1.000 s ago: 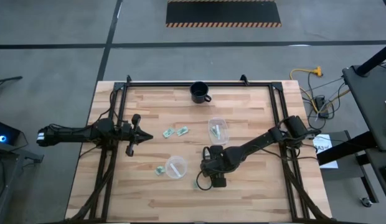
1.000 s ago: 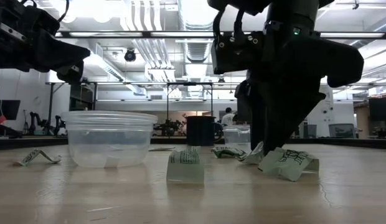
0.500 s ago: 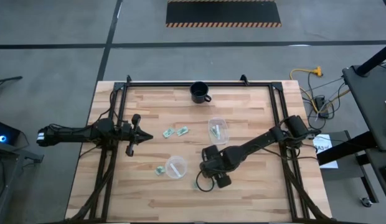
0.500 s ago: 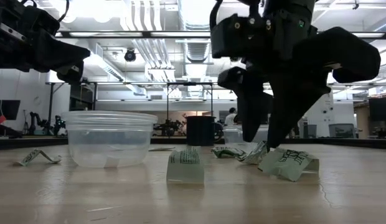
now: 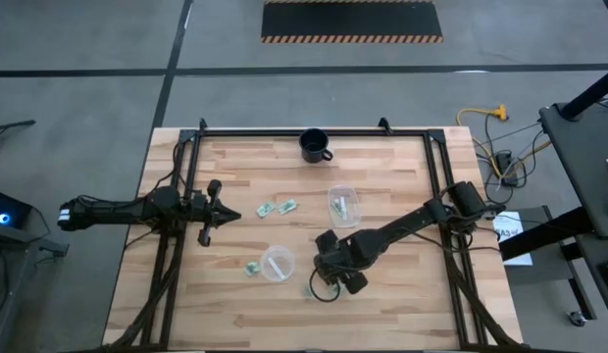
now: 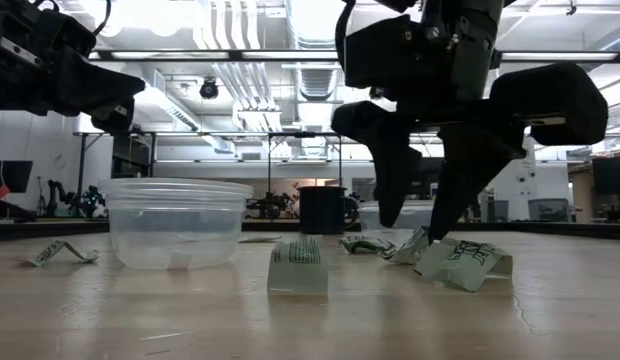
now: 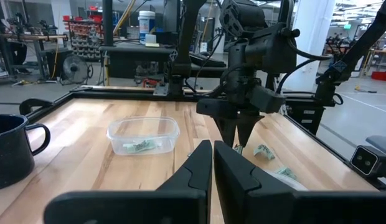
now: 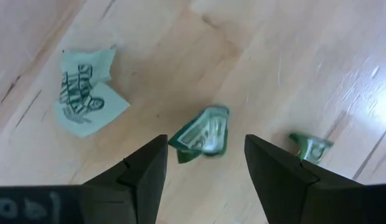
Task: Pick and place items into bin
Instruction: Put the green stevia packet into the right transparent bin
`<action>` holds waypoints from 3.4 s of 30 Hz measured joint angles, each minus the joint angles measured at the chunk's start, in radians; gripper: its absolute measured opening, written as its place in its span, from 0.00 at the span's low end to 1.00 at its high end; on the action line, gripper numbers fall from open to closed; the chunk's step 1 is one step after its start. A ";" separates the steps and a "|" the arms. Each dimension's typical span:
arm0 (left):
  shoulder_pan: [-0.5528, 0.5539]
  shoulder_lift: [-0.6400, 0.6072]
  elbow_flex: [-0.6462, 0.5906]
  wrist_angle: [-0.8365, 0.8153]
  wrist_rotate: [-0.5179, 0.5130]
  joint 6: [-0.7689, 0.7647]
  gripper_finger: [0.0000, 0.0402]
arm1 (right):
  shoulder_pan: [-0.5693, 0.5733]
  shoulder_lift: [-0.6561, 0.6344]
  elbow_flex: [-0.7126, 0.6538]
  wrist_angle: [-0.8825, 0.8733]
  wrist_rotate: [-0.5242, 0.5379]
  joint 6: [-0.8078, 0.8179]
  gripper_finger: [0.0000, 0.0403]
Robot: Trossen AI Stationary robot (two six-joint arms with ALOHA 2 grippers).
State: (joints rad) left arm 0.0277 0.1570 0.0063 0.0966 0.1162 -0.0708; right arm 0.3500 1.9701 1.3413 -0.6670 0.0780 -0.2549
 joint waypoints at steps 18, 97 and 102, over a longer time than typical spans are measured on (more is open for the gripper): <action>0.000 0.002 0.000 -0.001 0.000 0.000 0.00 | -0.004 0.050 -0.013 0.050 -0.010 -0.036 0.51; 0.000 0.002 0.000 0.000 0.000 0.000 0.00 | -0.162 -0.164 -0.121 -0.086 0.658 0.335 0.04; 0.000 0.002 0.000 0.000 0.000 0.000 0.00 | -0.185 -0.164 -0.121 -0.088 0.658 0.350 0.04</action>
State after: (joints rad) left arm 0.0277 0.1593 0.0063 0.0963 0.1162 -0.0708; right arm 0.1646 1.8061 1.2202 -0.7548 0.7361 0.0950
